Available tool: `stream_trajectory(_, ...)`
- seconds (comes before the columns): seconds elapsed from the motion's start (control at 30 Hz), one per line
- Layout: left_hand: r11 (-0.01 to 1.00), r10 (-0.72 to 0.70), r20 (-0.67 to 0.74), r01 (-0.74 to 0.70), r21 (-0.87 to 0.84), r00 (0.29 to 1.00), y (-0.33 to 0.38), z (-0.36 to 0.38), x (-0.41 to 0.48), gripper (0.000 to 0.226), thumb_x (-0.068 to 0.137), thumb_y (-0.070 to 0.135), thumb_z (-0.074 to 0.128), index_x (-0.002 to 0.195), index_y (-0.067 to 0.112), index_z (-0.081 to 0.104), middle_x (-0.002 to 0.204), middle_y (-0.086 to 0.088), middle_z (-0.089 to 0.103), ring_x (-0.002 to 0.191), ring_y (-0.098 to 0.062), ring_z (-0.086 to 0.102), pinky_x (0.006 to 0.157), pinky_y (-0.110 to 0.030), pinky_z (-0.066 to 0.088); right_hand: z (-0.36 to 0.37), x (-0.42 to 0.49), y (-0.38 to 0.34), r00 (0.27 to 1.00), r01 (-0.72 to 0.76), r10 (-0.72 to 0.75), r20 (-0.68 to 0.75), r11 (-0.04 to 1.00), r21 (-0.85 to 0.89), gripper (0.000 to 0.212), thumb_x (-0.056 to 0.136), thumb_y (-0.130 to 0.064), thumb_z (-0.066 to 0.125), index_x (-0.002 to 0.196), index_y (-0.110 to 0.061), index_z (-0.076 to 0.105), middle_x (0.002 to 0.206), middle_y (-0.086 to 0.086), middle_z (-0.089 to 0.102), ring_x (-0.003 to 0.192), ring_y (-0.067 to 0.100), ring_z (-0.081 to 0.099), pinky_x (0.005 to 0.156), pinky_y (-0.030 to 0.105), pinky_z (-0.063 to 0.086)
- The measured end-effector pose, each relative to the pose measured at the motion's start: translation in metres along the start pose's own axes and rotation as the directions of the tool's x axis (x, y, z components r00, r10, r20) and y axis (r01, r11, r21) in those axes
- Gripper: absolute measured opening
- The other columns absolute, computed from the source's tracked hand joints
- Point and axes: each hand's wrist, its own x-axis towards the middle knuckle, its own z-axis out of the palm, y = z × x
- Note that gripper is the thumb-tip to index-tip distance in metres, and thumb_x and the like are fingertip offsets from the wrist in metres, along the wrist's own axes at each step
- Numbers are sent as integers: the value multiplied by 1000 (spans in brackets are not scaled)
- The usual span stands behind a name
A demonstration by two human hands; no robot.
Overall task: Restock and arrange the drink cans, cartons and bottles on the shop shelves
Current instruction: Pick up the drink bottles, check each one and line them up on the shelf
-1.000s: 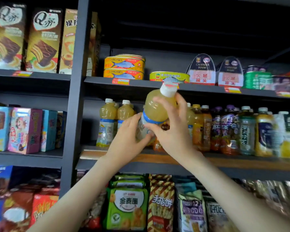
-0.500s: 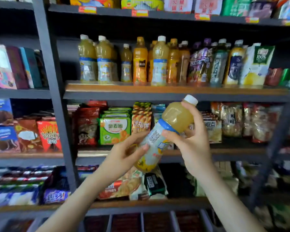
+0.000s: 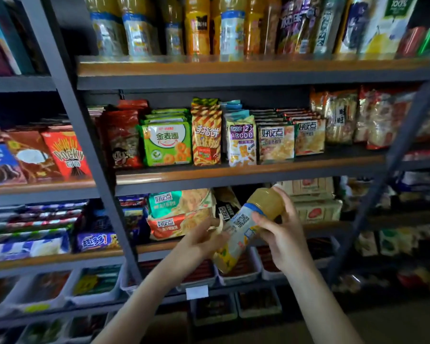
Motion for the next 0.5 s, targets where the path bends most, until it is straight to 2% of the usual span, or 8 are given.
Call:
stream_trajectory(0.07, 999, -29, -52, 32, 44, 998, 0, 4, -7, 7, 96, 34, 57, 94, 28, 58, 88, 14, 71, 80, 3, 67, 75, -15, 52, -3, -4, 10, 999, -39, 39, -6, 999, 21, 69, 67, 2, 74, 122, -35, 56, 119, 9, 60, 95, 24, 67, 65, 34, 55)
stream_trajectory(0.13, 990, -36, -74, 45, 134, 997, -6, 3, -9, 16, 99, 35, 49, 92, 32, 63, 84, 8, 73, 79, -3, 69, 78, -23, 56, -7, -8, 18, 997, -74, 74, 4, 997, 35, 75, 63, -1, 75, 127, -32, 53, 120, 11, 59, 97, 25, 66, 66, 33, 55)
stream_trajectory(0.2, 990, -71, -80, 80, 114, 994, -10, 4, -13, 16, 99, 34, 49, 99, 34, 65, 82, 13, 74, 80, -2, 69, 76, -22, 55, -11, -13, 23, 995, -97, 97, 6, 994, 41, 80, 62, -1, 75, 132, -30, 50, 120, 12, 59, 99, 27, 66, 68, 34, 55)
stream_trajectory(0.27, 994, -109, -91, 110, 8, 990, -15, 1, -15, 19, 100, 29, 50, 109, 32, 66, 95, 15, 71, 88, -1, 68, 84, -24, 55, -14, -17, 26, 994, -108, 108, -4, 992, 60, 80, 62, -1, 74, 132, -30, 50, 119, 12, 59, 101, 28, 66, 68, 35, 54)
stream_trajectory(0.33, 996, -74, -77, 70, -49, 994, -20, -2, -19, 21, 99, 24, 53, 108, 34, 69, 110, 13, 67, 100, -7, 66, 90, -32, 55, -17, -19, 30, 993, -119, 121, -11, 989, 86, 77, 63, -1, 74, 130, -31, 50, 121, 12, 59, 101, 28, 67, 68, 35, 55)
stream_trajectory(0.4, 1000, -5, -1, 5, -31, 1000, -25, -5, -24, 19, 96, 21, 58, 109, 27, 69, 117, 8, 66, 107, -13, 65, 89, -36, 56, -19, -21, 34, 991, -130, 133, -20, 986, 102, 77, 64, -1, 73, 131, -31, 49, 123, 11, 58, 102, 27, 67, 69, 35, 57)
stream_trajectory(0.5, 999, 38, 70, -38, -6, 997, -33, -4, -30, 18, 89, 13, 69, 104, 13, 59, 120, -5, 62, 108, -22, 64, 84, -40, 57, -21, -24, 38, 992, -126, 126, -1, 990, 66, 79, 67, -1, 72, 136, -30, 46, 122, 9, 59, 102, 26, 67, 71, 36, 57)
